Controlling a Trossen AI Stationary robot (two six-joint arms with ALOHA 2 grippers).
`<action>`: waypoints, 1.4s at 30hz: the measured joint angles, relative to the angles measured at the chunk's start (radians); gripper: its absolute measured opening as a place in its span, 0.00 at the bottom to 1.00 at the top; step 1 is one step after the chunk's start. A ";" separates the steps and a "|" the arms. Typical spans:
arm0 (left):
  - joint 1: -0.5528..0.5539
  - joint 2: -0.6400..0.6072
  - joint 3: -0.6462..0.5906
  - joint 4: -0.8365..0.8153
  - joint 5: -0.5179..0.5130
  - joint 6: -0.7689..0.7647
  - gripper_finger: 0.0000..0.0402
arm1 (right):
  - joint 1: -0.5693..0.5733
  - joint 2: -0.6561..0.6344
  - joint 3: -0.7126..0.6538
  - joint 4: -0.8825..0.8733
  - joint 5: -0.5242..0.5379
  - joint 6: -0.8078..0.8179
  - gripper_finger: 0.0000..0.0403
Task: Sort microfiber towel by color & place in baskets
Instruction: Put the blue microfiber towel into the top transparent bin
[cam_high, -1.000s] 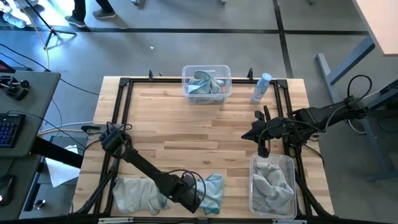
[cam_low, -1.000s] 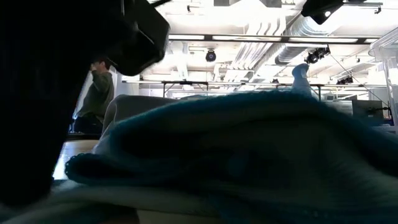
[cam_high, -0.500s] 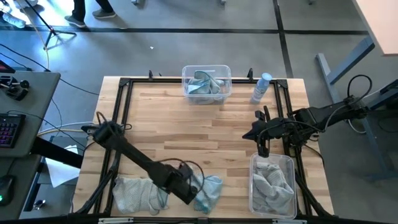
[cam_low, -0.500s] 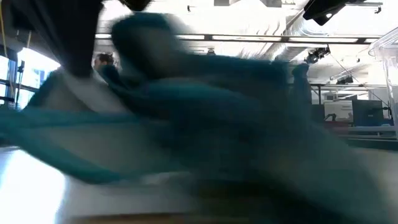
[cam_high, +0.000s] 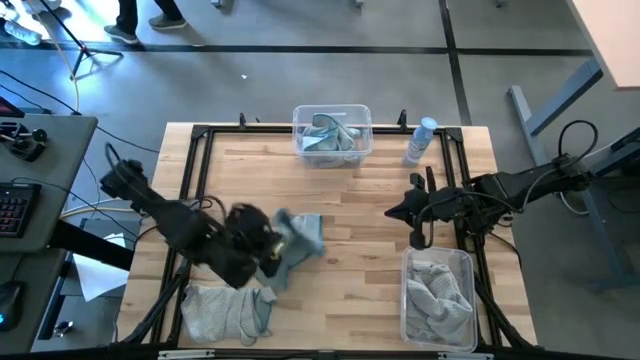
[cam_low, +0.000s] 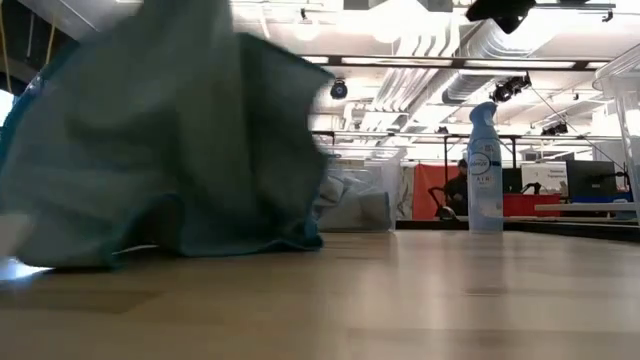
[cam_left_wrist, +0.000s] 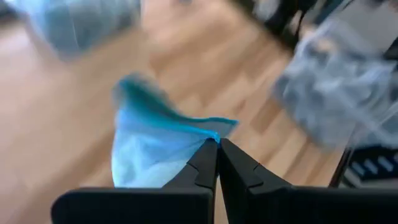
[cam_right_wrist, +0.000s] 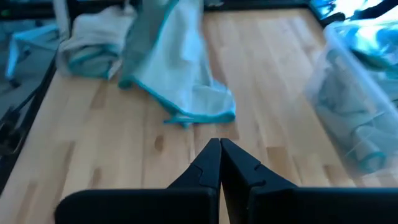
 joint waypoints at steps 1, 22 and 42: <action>0.005 -0.020 0.000 0.014 -0.032 0.037 0.00 | 0.000 0.003 0.000 0.014 0.021 0.005 0.00; 0.313 -0.310 0.002 0.612 0.094 1.054 0.00 | -0.148 0.350 0.011 0.968 0.151 -0.172 0.60; 0.551 -0.240 0.001 0.554 0.491 1.181 0.00 | -0.268 0.889 0.790 0.581 0.144 -0.361 0.76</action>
